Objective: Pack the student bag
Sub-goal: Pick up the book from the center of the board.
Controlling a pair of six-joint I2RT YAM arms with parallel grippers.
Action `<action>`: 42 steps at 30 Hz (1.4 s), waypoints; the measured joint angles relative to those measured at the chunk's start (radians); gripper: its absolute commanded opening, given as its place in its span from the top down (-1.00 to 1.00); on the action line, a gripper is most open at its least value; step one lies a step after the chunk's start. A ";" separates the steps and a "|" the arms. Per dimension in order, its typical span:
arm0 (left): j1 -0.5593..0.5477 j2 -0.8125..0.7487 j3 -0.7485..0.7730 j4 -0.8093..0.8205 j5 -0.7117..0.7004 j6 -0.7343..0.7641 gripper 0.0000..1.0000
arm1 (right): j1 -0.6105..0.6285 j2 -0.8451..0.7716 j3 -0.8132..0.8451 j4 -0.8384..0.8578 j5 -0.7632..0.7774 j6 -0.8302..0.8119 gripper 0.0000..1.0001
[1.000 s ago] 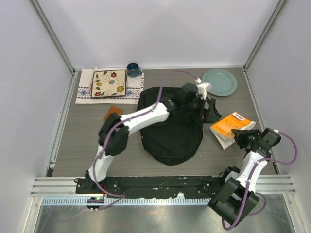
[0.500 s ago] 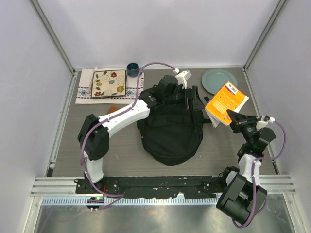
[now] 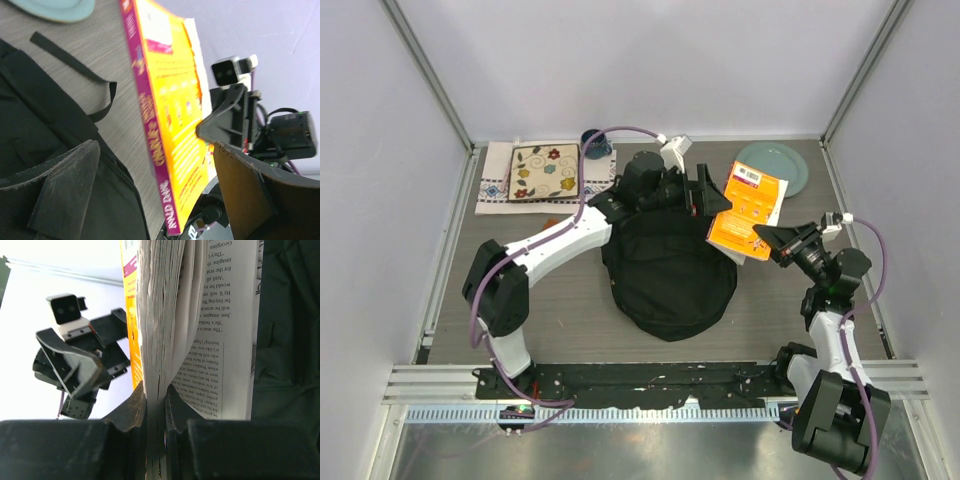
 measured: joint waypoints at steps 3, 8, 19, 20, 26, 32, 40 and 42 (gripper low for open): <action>0.019 -0.014 -0.003 0.040 0.031 -0.010 -0.99 | 0.045 0.023 0.002 0.005 -0.013 -0.008 0.98; 0.034 -0.016 -0.006 0.095 0.103 -0.025 -0.94 | 0.107 0.048 0.013 0.013 -0.039 -0.028 0.99; 0.056 0.020 -0.006 0.146 0.211 -0.077 0.65 | 0.130 0.065 0.037 0.052 -0.092 -0.056 0.92; 0.061 0.024 -0.006 0.151 0.219 -0.079 1.00 | 0.131 0.067 0.038 0.053 -0.098 -0.060 0.69; 0.080 0.027 -0.038 0.173 0.226 -0.105 1.00 | 0.138 0.053 0.085 -0.171 -0.041 -0.225 -0.75; 0.145 -0.025 -0.177 0.148 0.177 -0.104 1.00 | 0.141 -0.073 0.247 -0.719 0.290 -0.520 -0.75; 0.233 -0.203 -0.259 0.132 0.045 -0.105 1.00 | 0.142 -0.155 0.217 -0.789 0.293 -0.494 -0.76; 0.229 -0.251 -0.278 0.156 0.016 -0.114 1.00 | 0.145 -0.190 0.179 -0.774 0.272 -0.455 -0.75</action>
